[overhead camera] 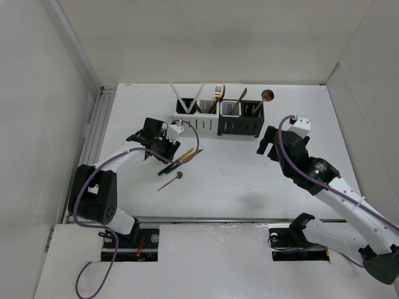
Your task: Sort the eating utensils into containers
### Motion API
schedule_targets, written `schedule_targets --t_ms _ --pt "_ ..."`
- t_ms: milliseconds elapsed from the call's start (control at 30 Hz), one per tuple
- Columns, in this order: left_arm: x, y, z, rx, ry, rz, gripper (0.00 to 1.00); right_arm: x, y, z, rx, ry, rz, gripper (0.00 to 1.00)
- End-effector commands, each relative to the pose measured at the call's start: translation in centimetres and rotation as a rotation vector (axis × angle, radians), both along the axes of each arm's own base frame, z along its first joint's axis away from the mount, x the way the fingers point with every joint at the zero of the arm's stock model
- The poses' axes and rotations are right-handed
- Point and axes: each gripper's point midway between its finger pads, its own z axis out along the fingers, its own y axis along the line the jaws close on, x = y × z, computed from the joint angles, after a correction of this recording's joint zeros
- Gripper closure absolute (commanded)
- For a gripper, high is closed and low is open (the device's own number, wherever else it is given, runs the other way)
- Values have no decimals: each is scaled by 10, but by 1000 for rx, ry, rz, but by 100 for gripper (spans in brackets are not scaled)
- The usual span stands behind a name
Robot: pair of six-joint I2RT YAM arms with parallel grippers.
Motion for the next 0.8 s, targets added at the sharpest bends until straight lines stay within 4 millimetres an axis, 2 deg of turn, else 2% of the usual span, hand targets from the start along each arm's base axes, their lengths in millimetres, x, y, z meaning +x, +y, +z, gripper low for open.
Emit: schedule_targets --t_ms 0,133,367,567,633,767 --pt "3 -4 9 -28 -5 7 62 1 -1 4 -9 -15 -6 6" --pt "-11 10 -27 56 82 5 68 4 1 8 -4 -32 -2 6" --pt "-19 10 -28 48 68 -30 68 5 -1 6 -32 -27 -1 6" --pt "-23 19 -52 110 102 -13 68 4 -1 4 -30 -20 -5 6" --pt "-25 28 -63 155 121 18 68 2 -4 5 -33 -23 -13 6" --pt "-20 17 -63 163 123 -2 65 0 -6 6 -33 -23 -13 6"
